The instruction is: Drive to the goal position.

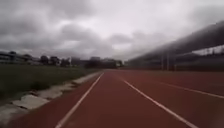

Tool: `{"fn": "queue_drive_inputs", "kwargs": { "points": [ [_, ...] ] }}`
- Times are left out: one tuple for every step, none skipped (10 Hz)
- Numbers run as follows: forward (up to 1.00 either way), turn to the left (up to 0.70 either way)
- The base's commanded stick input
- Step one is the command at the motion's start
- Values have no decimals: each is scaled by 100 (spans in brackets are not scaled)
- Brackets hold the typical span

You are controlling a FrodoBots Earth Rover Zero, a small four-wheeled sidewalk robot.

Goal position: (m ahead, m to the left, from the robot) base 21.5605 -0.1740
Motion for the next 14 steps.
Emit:
{"fn": "queue_drive_inputs", "kwargs": {
  "points": [
    [70, 0],
    [70, 0],
    [70, 0],
    [70, 0],
    [70, 0],
    [70, 0],
    [70, 0],
    [70, 0],
    [70, 0],
    [70, 0],
    [70, 0],
    [70, 0],
    [70, 0],
    [70, 0]
  ]
}}
